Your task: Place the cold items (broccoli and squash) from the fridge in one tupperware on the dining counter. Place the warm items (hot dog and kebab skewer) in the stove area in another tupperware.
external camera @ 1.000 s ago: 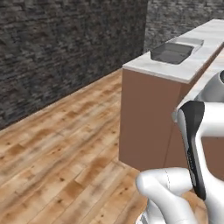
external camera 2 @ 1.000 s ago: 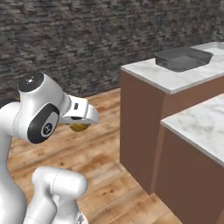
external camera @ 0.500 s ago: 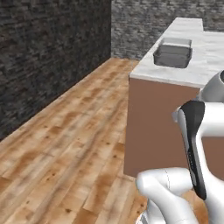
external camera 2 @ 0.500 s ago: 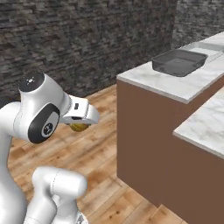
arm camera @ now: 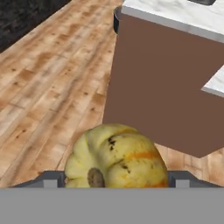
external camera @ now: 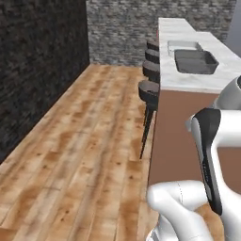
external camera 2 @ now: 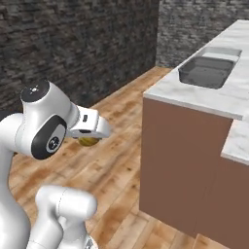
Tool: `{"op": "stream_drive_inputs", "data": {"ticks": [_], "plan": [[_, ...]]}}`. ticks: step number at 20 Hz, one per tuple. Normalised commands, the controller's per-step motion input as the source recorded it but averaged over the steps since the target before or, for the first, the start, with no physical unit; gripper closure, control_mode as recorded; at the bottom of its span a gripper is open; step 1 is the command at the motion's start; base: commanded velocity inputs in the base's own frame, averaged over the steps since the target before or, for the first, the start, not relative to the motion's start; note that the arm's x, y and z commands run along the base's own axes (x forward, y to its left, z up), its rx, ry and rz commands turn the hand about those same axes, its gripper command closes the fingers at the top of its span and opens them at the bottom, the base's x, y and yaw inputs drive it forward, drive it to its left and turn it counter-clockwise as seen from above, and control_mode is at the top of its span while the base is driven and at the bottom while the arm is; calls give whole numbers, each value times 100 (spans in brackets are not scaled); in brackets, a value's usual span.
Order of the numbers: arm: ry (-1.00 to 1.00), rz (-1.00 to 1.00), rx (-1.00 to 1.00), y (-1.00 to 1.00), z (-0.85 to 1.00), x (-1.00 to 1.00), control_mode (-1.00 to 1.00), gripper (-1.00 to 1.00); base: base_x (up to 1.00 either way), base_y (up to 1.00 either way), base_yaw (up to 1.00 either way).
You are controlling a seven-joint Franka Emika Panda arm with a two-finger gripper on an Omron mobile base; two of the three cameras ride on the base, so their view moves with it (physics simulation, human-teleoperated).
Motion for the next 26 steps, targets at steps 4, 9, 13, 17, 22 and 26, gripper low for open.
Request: {"op": "stream_drive_inputs", "data": {"ticks": [4, 9, 13, 17, 22, 26], "plan": [[0, 0, 0, 0, 0, 0, 100, 100, 65, 100, -39], [0, 0, 0, 0, 0, 0, 100, 100, 67, 100, -40], [0, 0, 0, 0, 0, 0, 100, 100, 70, 100, -40], [0, 0, 0, 0, 0, 0, 100, 100, 87, 100, -37], [0, 0, 0, 0, 0, 0, 100, 100, 97, 92, -36], [0, 0, 0, 0, 0, 0, 100, 100, 100, 67, -38]]}}
